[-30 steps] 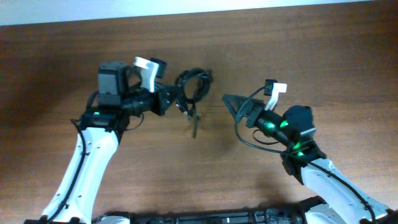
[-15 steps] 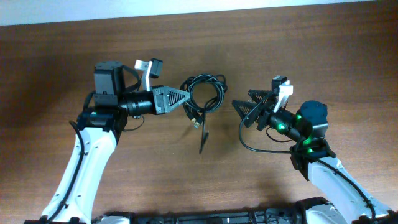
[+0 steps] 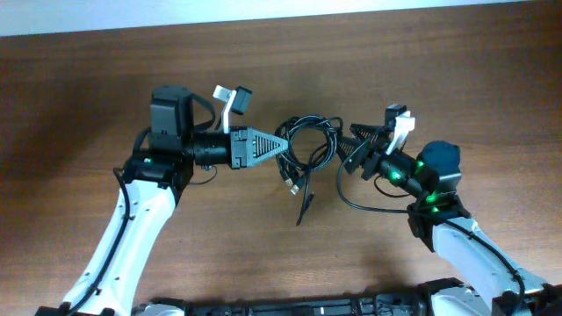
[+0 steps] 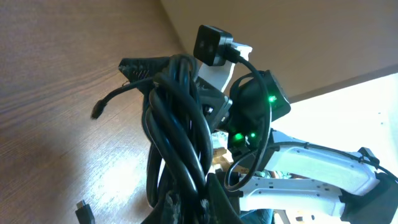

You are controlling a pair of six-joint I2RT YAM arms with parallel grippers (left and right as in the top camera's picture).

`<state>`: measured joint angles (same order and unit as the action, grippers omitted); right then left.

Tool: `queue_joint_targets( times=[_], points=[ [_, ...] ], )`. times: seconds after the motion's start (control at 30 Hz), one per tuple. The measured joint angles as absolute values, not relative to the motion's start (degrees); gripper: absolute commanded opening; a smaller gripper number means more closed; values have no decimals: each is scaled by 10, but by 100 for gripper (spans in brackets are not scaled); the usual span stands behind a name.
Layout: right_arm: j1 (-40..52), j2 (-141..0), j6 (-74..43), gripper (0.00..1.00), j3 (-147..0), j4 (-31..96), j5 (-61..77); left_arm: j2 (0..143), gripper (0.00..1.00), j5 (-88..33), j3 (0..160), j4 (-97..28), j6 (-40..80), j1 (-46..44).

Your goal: Untangle cables

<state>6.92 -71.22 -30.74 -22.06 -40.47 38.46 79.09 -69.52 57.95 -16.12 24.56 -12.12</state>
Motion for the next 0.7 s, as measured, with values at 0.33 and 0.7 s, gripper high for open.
queue_joint_targets(
  times=[0.33, 0.7],
  points=[
    [46, -779, -343, 79, -230, -361, 214, 800, 0, -768, 577, -45, 251, -159],
    [-114, -791, -321, 99, -230, -339, 322, 799, 0, -707, 577, -38, 251, -160]
  ],
)
